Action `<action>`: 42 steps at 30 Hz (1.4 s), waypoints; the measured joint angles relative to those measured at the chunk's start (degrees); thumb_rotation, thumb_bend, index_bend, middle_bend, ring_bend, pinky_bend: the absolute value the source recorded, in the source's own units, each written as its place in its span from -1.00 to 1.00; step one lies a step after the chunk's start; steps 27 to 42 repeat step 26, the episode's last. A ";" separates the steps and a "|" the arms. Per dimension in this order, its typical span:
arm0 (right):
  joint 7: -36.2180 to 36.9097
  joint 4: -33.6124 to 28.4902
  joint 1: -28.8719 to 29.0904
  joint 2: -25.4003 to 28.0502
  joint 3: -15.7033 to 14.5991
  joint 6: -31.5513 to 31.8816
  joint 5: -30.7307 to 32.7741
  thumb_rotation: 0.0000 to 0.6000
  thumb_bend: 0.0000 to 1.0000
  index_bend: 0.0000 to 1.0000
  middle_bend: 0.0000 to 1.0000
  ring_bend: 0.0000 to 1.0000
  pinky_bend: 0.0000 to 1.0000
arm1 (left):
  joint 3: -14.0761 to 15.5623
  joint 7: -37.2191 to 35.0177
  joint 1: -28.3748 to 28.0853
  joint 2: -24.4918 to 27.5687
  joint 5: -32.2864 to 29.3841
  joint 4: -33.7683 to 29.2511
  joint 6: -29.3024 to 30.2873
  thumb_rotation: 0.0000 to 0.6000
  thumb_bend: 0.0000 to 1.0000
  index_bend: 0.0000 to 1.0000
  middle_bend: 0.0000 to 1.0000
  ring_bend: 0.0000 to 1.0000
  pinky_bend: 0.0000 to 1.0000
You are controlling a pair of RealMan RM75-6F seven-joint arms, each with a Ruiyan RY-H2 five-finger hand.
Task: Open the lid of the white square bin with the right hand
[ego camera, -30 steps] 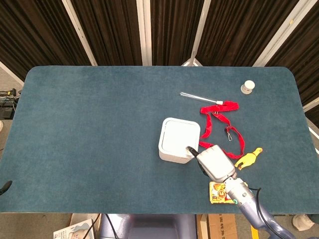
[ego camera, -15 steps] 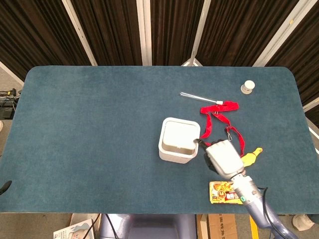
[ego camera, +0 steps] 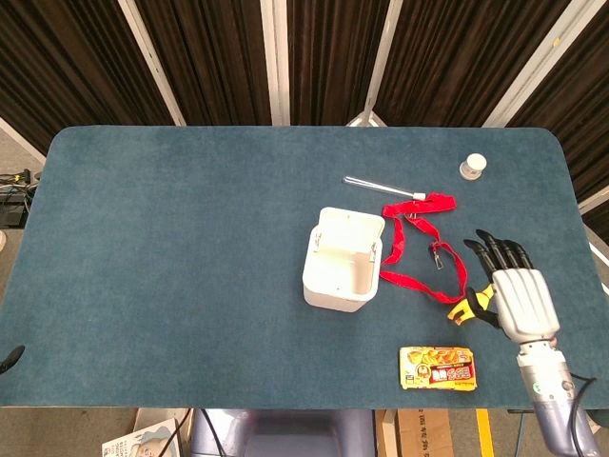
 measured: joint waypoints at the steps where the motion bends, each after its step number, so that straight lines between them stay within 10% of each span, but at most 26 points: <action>1: 0.09 0.83 -0.70 -0.29 -0.46 0.99 -0.81 1.00 -0.26 -0.66 -0.81 -0.75 -0.78 | 0.11 0.09 -0.01 0.10 0.04 0.06 -0.16 1.00 -0.91 -0.85 -1.00 -1.00 -1.00; 18: 0.26 24.70 -10.64 -13.65 -4.96 13.16 -8.52 1.00 -0.32 -0.69 -0.81 -0.77 -0.82 | 1.42 1.61 -0.47 2.32 -0.70 -1.62 -3.36 1.00 -0.91 -0.85 -1.00 -1.00 -1.00; 42: -0.14 24.92 -11.97 -13.89 -4.48 14.25 -9.41 1.00 -0.32 -0.69 -0.81 -0.77 -0.82 | 1.58 1.51 -1.14 2.53 -0.97 -1.42 -4.86 1.00 -0.91 -0.85 -1.00 -1.00 -1.00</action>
